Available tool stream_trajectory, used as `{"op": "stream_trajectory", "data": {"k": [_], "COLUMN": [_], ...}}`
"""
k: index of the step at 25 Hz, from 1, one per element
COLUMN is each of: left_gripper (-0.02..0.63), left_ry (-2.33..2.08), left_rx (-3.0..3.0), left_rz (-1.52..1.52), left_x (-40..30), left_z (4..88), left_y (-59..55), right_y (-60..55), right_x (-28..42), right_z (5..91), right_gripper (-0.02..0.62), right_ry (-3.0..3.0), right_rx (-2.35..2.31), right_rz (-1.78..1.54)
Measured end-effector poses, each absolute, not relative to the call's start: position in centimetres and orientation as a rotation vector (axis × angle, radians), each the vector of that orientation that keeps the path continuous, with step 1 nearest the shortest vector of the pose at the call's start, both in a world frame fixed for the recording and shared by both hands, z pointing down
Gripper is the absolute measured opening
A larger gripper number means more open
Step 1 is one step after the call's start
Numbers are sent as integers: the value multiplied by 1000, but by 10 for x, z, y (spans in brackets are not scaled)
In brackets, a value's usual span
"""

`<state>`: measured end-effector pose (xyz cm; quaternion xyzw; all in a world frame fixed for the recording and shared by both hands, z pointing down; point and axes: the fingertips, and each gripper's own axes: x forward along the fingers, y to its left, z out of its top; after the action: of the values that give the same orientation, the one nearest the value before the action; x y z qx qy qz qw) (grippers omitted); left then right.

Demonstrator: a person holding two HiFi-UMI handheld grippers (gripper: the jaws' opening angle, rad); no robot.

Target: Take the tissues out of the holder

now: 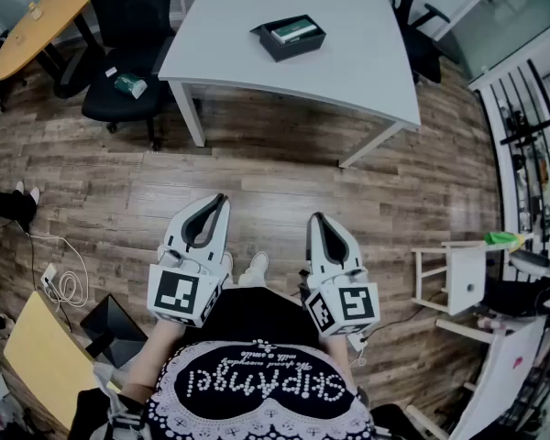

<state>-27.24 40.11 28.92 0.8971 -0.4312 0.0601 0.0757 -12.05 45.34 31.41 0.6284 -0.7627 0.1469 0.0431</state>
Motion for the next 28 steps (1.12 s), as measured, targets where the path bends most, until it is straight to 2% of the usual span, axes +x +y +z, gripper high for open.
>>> {"op": "stream_trajectory", "data": {"k": [28], "left_gripper": [38], "left_ry": [-1328], "left_rx": [2715], "left_rz": [151], "left_x": [-215], "left_z": [291], "left_y": [415], "right_y": [468], "right_x": [-58], "right_z": [313], "right_gripper": [35], "right_ry": [-2412], "right_rx": [1922], "right_rz": [450]}}
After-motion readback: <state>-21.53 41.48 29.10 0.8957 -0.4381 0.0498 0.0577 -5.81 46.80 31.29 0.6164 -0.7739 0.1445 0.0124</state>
